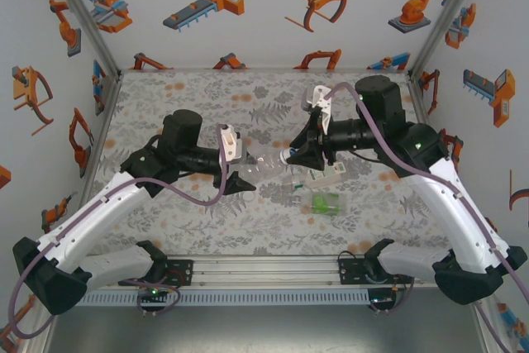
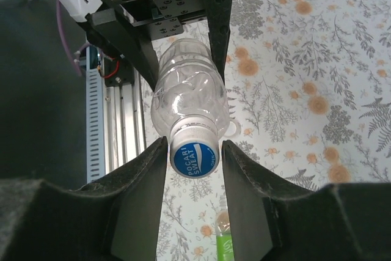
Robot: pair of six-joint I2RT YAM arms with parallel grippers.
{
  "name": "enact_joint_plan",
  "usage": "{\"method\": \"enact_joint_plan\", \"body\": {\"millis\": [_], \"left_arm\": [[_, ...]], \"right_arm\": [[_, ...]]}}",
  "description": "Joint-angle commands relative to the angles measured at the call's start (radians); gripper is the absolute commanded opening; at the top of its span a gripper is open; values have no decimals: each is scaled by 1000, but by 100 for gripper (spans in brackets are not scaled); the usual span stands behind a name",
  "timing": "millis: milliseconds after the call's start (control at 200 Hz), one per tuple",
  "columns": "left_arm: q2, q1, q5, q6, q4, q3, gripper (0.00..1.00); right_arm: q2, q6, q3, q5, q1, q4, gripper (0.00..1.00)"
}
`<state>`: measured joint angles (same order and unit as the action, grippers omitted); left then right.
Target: Screw on the bottle caps
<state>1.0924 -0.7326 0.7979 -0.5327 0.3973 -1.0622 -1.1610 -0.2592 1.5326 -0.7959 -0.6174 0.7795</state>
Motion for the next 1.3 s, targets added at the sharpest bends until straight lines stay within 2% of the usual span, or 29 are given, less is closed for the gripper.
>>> {"method": "enact_joint_plan", "body": {"millis": [0, 185, 245, 305, 335, 376, 401, 446, 541, 736, 786, 851, 961, 991, 1061, 1112, 1172, 1297], "left_arm": [[-10, -2, 31, -18, -15, -41, 0], [-7, -3, 31, -6, -40, -43, 0], [-7, -3, 29, -2, -46, -41, 0], [-3, -3, 23, -1, -44, -43, 0], [-2, -2, 16, 3, -44, -45, 8], [3, -3, 7, 9, -44, -45, 30], [5, -3, 2, 15, -45, -45, 40], [12, -2, -5, 24, -44, -48, 48], [38, -2, -19, 38, -21, -68, 57], [98, -2, -11, 49, 39, -127, 60], [106, -2, -4, 52, 39, -131, 59], [112, -3, 4, 50, 41, -136, 51], [119, -3, 10, 46, 55, -142, 19], [121, -2, 14, 43, 59, -143, 11], [116, -3, 17, 34, 66, -139, 2], [112, -3, 17, 28, 66, -135, 0], [109, -2, 17, 22, 67, -134, 0], [112, -3, 19, 6, 87, -142, 0]], "right_arm": [[-3, 21, -12, -32, 6, -30, 41], [1, 23, -20, -8, 6, -30, 41], [3, 22, -20, -5, 5, -33, 35], [6, 24, -20, -12, 6, -47, 24], [7, 29, -20, -15, 6, -57, 19], [10, 35, -19, -18, 6, -69, 14], [11, 38, -19, -21, 6, -76, 12], [12, 47, -18, -27, 5, -89, 9], [11, 67, -16, -46, 5, -106, 3], [14, 74, -17, -48, 5, -105, 0], [12, 75, -14, -48, 5, -100, 0], [12, 73, -12, -42, 5, -92, 0], [19, 69, -7, -27, 5, -85, 0], [23, 68, -6, -19, 5, -83, 5], [35, 66, -5, 4, 5, -75, 24], [43, 63, -6, 12, 5, -70, 35], [52, 60, -4, 12, 5, -71, 43], [51, 59, 13, -5, 6, -64, 45]]}}
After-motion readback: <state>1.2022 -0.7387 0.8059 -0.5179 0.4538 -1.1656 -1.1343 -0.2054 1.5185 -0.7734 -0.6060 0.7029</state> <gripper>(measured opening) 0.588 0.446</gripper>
